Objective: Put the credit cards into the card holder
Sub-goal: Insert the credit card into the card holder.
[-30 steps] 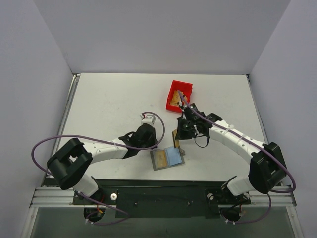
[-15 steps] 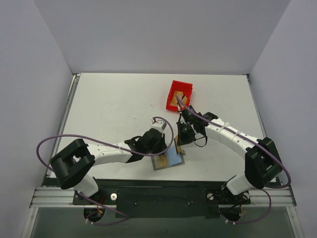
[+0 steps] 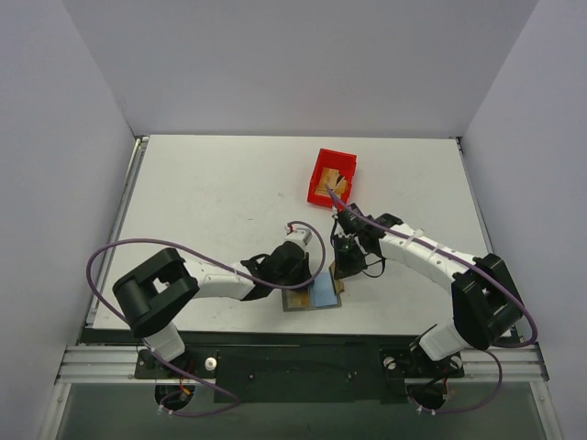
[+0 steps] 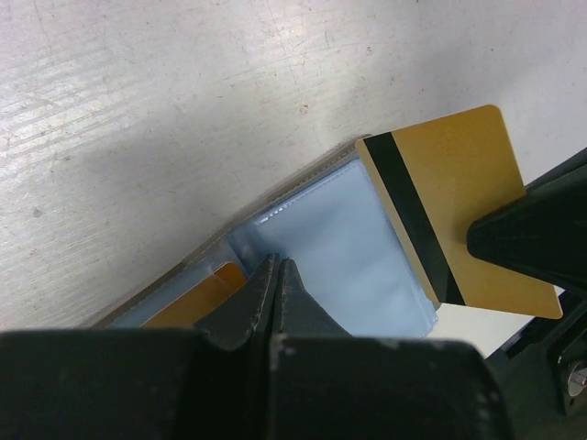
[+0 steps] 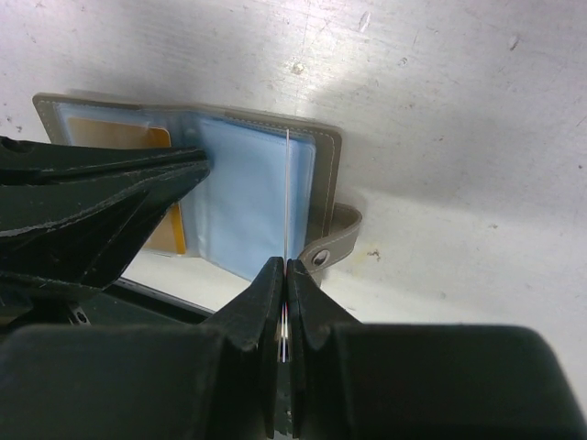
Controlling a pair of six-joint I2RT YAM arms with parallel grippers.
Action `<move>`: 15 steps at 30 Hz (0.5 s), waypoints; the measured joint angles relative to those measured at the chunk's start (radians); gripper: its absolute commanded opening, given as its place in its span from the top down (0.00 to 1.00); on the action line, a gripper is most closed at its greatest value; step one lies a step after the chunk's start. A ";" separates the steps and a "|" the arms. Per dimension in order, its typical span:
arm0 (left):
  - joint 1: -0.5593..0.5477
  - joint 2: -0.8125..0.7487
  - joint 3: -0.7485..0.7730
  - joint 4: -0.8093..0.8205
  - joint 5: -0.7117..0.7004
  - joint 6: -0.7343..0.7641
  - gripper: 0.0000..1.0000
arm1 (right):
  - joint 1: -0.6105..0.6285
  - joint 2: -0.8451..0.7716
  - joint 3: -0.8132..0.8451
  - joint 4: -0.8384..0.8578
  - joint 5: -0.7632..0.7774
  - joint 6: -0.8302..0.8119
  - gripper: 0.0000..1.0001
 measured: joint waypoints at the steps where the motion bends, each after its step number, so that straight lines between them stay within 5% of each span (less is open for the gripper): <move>1: 0.000 0.002 0.000 0.002 0.001 -0.004 1.00 | 0.000 0.000 -0.002 -0.001 0.000 0.000 1.00; 15: 0.000 0.038 0.001 0.066 0.035 -0.053 1.00 | -0.007 0.003 -0.052 0.041 -0.086 0.000 1.00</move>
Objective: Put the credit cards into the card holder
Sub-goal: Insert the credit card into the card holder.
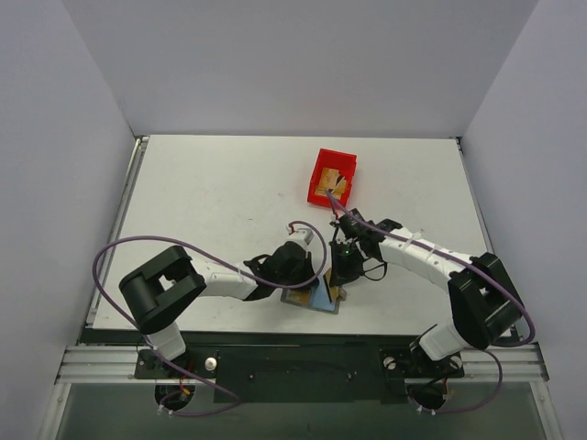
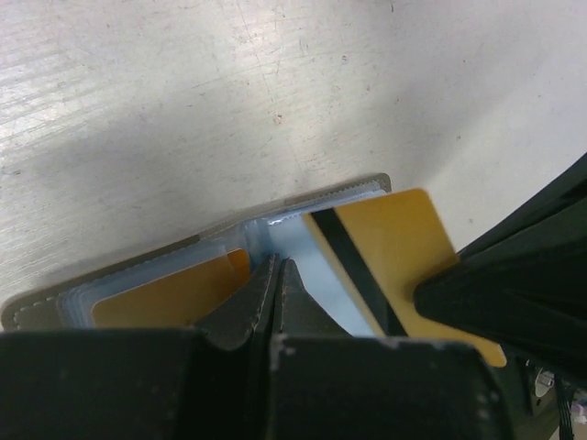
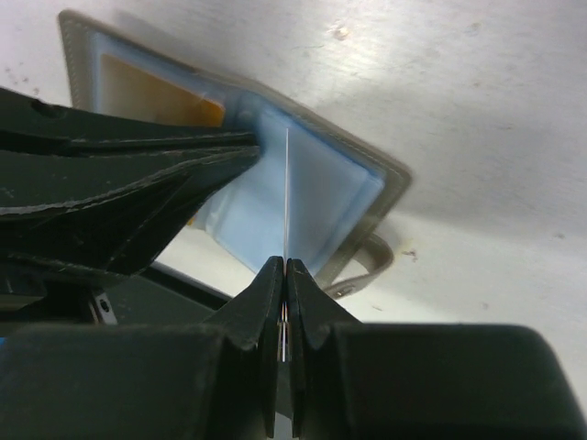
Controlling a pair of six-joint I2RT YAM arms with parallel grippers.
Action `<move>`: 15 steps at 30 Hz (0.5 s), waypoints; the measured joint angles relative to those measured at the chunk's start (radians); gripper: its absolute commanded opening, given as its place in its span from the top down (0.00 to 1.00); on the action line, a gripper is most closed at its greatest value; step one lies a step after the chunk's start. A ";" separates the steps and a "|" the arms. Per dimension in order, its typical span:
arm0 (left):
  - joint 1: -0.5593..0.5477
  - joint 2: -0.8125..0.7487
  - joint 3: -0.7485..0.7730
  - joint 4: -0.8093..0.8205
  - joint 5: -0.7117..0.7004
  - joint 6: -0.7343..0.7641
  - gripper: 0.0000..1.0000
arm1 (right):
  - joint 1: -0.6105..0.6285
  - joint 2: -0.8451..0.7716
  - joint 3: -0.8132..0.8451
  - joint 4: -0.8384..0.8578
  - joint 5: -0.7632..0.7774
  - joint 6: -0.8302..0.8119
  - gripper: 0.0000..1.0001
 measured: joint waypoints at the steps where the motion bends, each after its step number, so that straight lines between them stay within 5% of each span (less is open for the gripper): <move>1: 0.000 0.003 0.000 0.006 0.003 -0.003 1.00 | -0.003 0.001 -0.009 0.014 -0.025 0.000 1.00; 7: 0.006 0.017 0.000 0.034 0.023 -0.018 1.00 | -0.047 -0.005 -0.061 0.085 -0.144 0.012 1.00; 15: 0.013 0.018 -0.007 0.044 0.033 -0.024 1.00 | -0.065 -0.084 -0.052 0.034 -0.041 0.027 1.00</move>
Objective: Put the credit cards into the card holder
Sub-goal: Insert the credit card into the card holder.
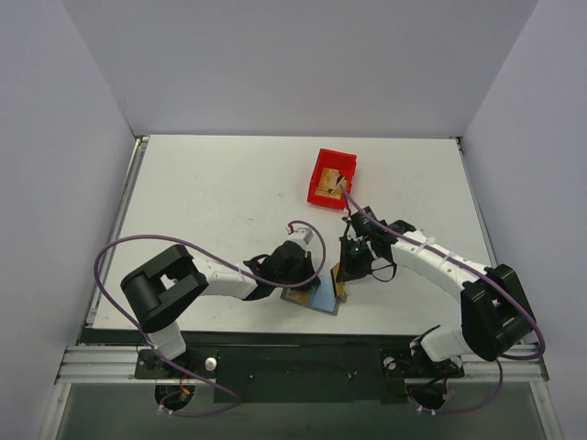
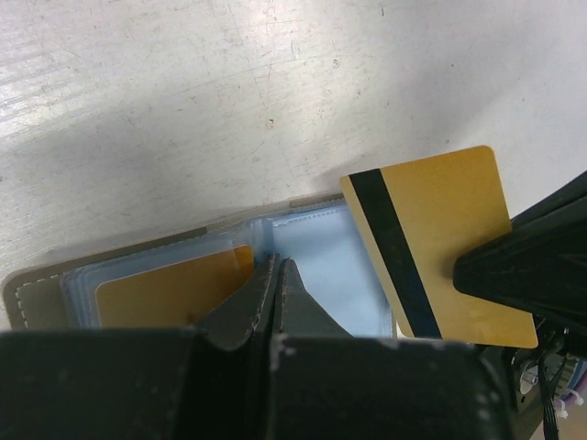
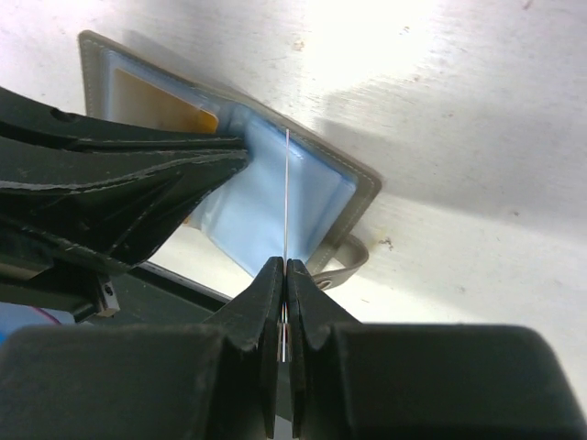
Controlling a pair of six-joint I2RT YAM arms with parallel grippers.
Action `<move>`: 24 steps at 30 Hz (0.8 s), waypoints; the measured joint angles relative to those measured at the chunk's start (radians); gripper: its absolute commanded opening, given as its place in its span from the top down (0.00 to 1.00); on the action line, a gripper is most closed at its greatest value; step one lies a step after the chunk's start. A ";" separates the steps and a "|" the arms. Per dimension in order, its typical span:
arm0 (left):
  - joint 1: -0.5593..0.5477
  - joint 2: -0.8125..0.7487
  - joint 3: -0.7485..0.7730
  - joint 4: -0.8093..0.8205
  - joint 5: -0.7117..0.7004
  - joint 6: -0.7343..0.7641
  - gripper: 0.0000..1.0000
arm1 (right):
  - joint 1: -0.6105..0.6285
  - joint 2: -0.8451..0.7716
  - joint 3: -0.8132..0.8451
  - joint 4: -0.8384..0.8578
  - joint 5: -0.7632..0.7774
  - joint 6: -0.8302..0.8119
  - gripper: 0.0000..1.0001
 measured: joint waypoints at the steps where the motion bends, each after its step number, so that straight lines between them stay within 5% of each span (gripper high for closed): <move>1: 0.001 0.000 -0.001 0.001 0.000 0.000 1.00 | 0.000 0.000 0.000 -0.005 0.010 0.004 1.00; 24: -0.013 -0.203 -0.156 -0.111 -0.059 -0.061 1.00 | 0.123 0.014 0.056 -0.037 0.221 0.060 1.00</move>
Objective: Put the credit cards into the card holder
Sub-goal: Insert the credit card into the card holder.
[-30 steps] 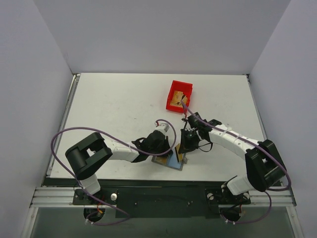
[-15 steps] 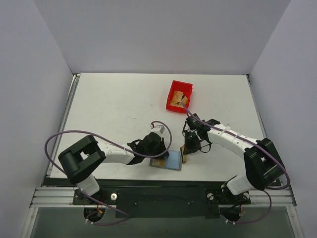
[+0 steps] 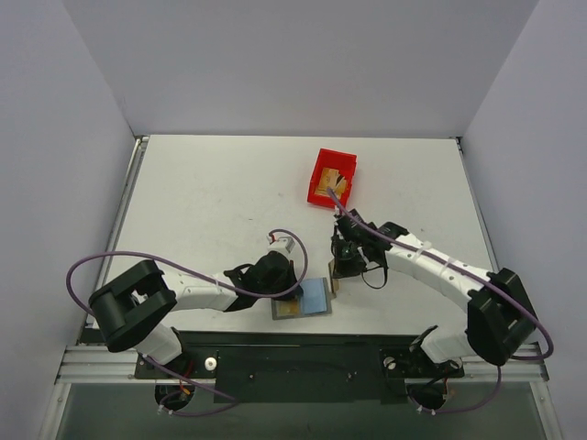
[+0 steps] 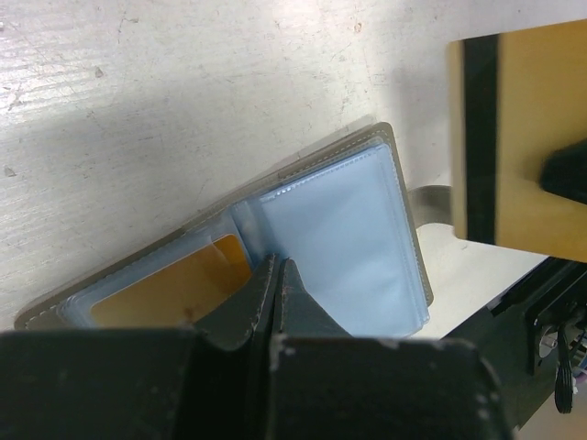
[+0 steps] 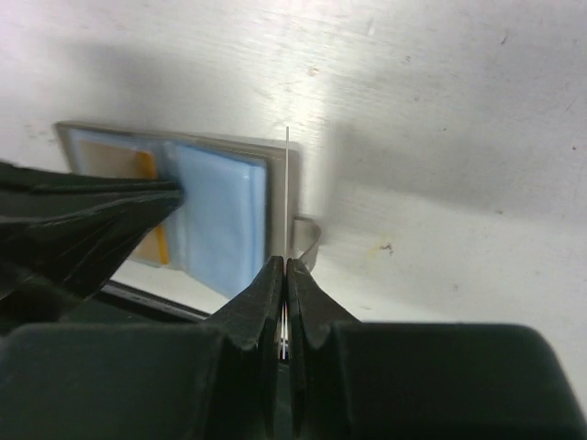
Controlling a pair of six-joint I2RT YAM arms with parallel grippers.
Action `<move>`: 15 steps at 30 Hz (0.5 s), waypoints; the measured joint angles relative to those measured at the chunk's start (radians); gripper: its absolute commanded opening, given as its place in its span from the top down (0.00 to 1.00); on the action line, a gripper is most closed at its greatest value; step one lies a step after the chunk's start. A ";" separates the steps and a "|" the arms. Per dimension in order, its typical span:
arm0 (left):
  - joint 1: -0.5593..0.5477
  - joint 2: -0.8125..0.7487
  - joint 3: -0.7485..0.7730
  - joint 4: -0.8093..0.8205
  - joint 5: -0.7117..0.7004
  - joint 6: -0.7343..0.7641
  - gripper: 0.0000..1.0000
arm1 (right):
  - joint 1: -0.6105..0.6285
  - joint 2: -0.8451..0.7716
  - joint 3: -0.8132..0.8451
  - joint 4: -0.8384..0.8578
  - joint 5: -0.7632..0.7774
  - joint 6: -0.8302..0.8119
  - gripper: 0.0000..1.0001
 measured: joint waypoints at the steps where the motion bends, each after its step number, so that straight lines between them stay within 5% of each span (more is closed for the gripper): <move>1: 0.000 -0.001 0.000 -0.003 0.000 0.000 1.00 | 0.007 -0.030 0.000 0.003 0.001 0.004 1.00; 6: -0.001 -0.001 0.000 -0.004 0.000 0.000 1.00 | 0.010 -0.144 -0.003 0.038 -0.030 0.022 1.00; 15: -0.003 -0.001 0.000 -0.004 0.000 0.000 1.00 | 0.036 -0.109 -0.110 0.110 -0.136 0.068 1.00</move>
